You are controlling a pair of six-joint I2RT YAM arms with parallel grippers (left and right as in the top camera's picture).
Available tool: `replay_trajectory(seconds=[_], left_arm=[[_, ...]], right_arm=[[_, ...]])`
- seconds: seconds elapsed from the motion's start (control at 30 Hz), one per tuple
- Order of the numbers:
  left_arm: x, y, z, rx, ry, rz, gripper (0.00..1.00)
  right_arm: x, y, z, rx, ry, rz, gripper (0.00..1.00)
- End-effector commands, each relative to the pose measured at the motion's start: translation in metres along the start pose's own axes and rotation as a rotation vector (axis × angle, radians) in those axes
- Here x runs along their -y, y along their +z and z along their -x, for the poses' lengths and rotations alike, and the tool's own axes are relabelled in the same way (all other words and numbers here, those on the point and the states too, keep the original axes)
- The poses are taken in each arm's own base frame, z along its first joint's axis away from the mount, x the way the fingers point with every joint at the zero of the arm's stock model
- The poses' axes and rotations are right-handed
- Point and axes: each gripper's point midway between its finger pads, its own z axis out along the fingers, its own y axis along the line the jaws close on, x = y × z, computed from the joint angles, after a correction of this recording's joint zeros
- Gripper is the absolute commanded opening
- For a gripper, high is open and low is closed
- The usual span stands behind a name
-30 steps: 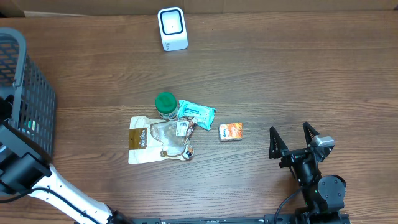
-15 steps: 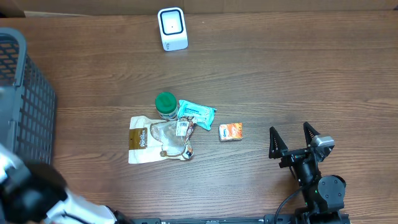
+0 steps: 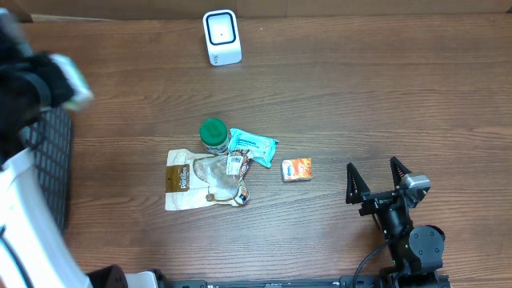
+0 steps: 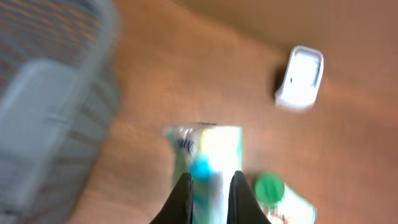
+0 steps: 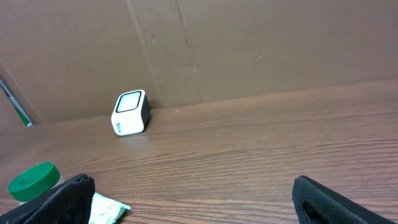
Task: Scan the item barcode
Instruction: 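Carry the teal pack toward the scanner and drop it left of the bread bag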
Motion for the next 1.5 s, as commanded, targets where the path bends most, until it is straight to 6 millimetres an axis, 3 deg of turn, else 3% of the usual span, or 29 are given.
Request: replay_trajectory(seconds=[0.0,0.3,0.47,0.77,1.03,1.17,1.33,1.47], left_arm=[[0.019,0.039,-0.033,-0.15,0.098,0.082,0.04],[0.099,0.122,-0.129,-0.414,0.307,0.045,0.04],[0.125,0.135,-0.144,-0.415,0.348,0.014,0.04],[0.129,0.126,-0.135,-0.374,0.344,-0.01,0.04],[0.121,0.093,-0.113,-0.288,0.363,-0.052,0.12],[0.108,0.069,-0.091,-0.224,0.332,-0.057,0.17],[0.086,0.032,-0.047,-0.088,0.289,-0.063,0.35],[0.058,0.015,-0.02,-0.017,0.231,-0.022,0.38]], right_arm=[[-0.001,0.0,-0.002,0.003,-0.002,0.007,1.0],[-0.001,0.0,-0.002,0.003,-0.002,0.007,1.0],[-0.001,0.0,-0.002,0.003,-0.002,0.007,1.0],[-0.001,0.0,-0.002,0.003,-0.002,0.007,1.0],[-0.001,0.0,-0.002,0.003,-0.002,0.007,1.0],[-0.001,0.0,-0.002,0.003,-0.002,0.007,1.0],[-0.001,0.0,-0.002,0.003,-0.002,0.007,1.0],[-0.001,0.0,-0.002,0.003,-0.002,0.007,1.0]])
